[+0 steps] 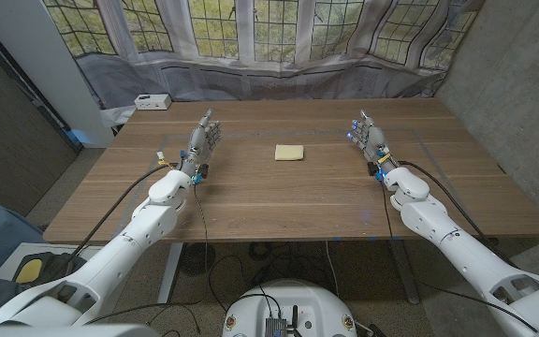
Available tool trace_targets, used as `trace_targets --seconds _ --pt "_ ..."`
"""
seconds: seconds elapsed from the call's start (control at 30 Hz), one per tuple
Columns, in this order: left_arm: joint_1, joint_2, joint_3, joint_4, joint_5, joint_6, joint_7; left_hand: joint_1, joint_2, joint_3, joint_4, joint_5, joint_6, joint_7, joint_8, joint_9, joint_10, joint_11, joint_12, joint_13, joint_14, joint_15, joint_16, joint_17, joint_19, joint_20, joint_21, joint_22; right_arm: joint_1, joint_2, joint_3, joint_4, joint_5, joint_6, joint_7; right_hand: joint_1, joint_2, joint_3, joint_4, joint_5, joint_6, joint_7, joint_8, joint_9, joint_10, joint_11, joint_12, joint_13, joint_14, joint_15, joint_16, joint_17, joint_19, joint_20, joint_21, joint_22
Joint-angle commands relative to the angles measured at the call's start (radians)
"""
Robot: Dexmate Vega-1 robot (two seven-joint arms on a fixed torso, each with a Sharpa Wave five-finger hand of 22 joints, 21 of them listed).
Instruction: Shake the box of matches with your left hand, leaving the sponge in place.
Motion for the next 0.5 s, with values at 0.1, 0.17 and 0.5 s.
trace_targets --seconds 0.1,0.17,0.5 --pt "0.045 0.041 -0.028 -0.058 0.003 -0.016 0.017 0.013 0.004 0.008 0.000 0.004 0.009 0.006 0.009 0.002 0.009 0.006 0.007 0.005 0.005 0.003 0.007 0.004 0.006 0.012 0.006 0.005 0.007 0.021 -0.014 0.010 -0.010 0.011 -0.003 0.006 -0.001 0.008 -0.001 0.004 0.000 0.004 0.006 0.004 -0.001 0.005 0.006 0.005 0.002 0.009 0.003 0.004 0.008 0.001 0.004 0.002" --pt "0.051 0.047 -0.030 -0.067 0.003 -0.015 0.018 0.013 0.005 0.008 0.000 0.004 0.011 0.006 0.009 0.002 0.012 0.007 0.008 0.005 0.007 0.004 0.007 0.004 0.008 0.013 0.007 0.005 0.002 0.020 -0.013 0.002 -0.013 0.015 -0.010 0.005 -0.001 0.007 -0.002 0.004 0.000 0.004 0.006 0.004 -0.001 0.004 0.006 0.005 0.002 0.007 0.003 0.004 0.008 0.002 0.004 0.002" --pt "0.076 0.072 -0.043 -0.104 0.021 -0.030 0.032 0.020 0.013 0.010 -0.004 0.004 0.034 0.003 0.014 0.002 0.040 0.005 0.018 0.005 0.032 0.004 0.013 0.004 0.022 0.018 0.011 0.005 -0.005 0.027 -0.009 0.006 -0.022 0.057 -0.010 0.004 0.000 0.007 -0.002 0.004 0.003 0.001 0.007 0.004 0.004 -0.001 0.007 0.005 0.007 0.003 0.005 0.004 0.013 -0.003 0.005 0.002"
